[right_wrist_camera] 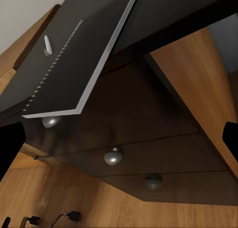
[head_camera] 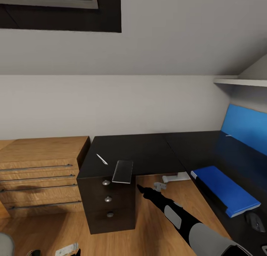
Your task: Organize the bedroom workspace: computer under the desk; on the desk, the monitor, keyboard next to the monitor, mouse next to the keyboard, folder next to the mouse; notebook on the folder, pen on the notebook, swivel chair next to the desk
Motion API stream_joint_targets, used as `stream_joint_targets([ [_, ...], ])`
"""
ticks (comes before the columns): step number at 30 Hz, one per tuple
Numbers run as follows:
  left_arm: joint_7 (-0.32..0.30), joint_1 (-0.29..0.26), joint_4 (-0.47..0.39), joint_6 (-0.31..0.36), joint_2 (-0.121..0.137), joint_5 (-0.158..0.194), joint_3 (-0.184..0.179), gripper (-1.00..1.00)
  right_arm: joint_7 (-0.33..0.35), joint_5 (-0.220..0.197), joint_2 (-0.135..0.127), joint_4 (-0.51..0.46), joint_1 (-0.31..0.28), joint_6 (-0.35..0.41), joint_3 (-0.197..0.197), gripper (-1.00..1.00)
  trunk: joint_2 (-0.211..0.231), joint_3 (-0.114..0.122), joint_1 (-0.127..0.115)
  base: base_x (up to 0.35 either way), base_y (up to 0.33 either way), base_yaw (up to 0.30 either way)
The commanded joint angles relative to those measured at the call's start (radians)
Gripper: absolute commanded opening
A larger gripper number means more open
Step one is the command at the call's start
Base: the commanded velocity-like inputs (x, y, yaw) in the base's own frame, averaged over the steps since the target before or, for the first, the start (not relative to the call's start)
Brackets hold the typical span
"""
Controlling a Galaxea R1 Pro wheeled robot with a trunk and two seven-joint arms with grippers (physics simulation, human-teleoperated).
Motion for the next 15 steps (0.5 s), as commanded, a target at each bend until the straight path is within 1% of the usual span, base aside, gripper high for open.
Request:
stream_joint_targets([
  [1, -0.001, 0.0, -0.026, 0.022, -0.002, 0.001, 0.003, 1.0, 0.003, -0.01, 0.0, 0.001, -0.001, -0.006, 0.008, 1.0, -0.008, -0.004, 0.004, 0.0, 0.0, 0.0],
  [3, -0.003, 0.0, -0.082, 0.075, -0.005, 0.001, 0.004, 1.0, 0.004, -0.01, 0.0, 0.0, -0.001, -0.006, 0.009, 1.0, -0.022, -0.011, 0.012, 0.0, 0.0, 0.0],
  [7, -0.005, 0.0, -0.123, 0.115, -0.017, 0.002, 0.006, 1.0, 0.01, -0.011, -0.002, -0.001, -0.001, -0.006, 0.008, 1.0, -0.05, -0.023, 0.027, 0.0, 0.0, 0.0],
  [8, -0.005, 0.0, -0.127, 0.121, -0.019, 0.002, 0.007, 1.0, 0.025, -0.012, -0.003, 0.0, -0.001, -0.004, 0.008, 1.0, -0.057, -0.026, 0.031, 0.0, 0.0, 0.0],
  [9, -0.006, 0.0, -0.127, 0.122, -0.02, 0.002, 0.007, 1.0, 0.038, -0.013, -0.004, 0.001, -0.001, -0.002, 0.008, 1.0, -0.064, -0.029, 0.035, 0.0, 0.0, 0.0],
  [11, -0.007, 0.0, -0.121, 0.122, -0.022, 0.002, 0.007, 1.0, 0.083, -0.014, -0.006, 0.002, -0.001, 0.016, 0.006, 1.0, -0.078, -0.036, 0.042, 0.0, 0.0, 0.0],
  [12, -0.007, 0.0, -0.116, 0.116, -0.022, 0.002, 0.007, 1.0, 0.114, -0.015, -0.008, 0.002, -0.001, 0.041, 0.005, 1.0, -0.085, -0.039, 0.046, 0.0, 0.0, 0.0],
  [15, -0.007, 0.0, -0.103, 0.096, -0.023, 0.001, 0.007, 1.0, 0.154, -0.015, -0.012, 0.001, -0.001, 0.096, 0.003, 1.0, -0.106, -0.048, 0.058, 0.0, 0.0, 0.0],
])
